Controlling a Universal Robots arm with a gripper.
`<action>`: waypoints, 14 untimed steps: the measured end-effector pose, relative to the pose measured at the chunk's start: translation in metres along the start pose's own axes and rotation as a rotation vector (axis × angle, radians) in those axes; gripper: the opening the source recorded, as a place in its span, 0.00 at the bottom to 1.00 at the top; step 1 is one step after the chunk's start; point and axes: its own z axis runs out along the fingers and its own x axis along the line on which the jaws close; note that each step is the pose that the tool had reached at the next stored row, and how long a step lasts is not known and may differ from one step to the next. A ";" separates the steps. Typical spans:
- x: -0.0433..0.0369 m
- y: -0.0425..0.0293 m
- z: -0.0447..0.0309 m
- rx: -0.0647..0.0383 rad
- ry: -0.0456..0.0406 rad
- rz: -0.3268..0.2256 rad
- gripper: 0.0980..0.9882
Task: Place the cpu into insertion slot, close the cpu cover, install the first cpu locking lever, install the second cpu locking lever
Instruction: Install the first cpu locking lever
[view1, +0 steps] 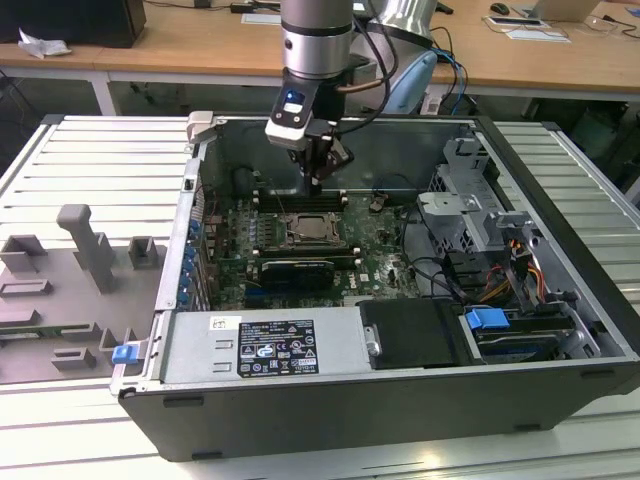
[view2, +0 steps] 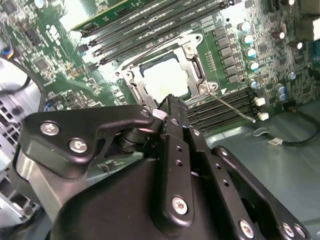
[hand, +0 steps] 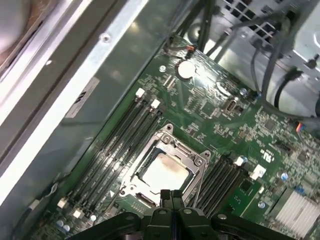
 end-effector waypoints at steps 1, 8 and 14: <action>0.0000 0.0000 0.0000 -0.001 0.0001 -0.019 0.01; 0.0000 0.0000 0.0000 -0.008 0.0004 -0.145 0.01; 0.0000 0.0000 0.0001 -0.013 0.0007 -0.223 0.01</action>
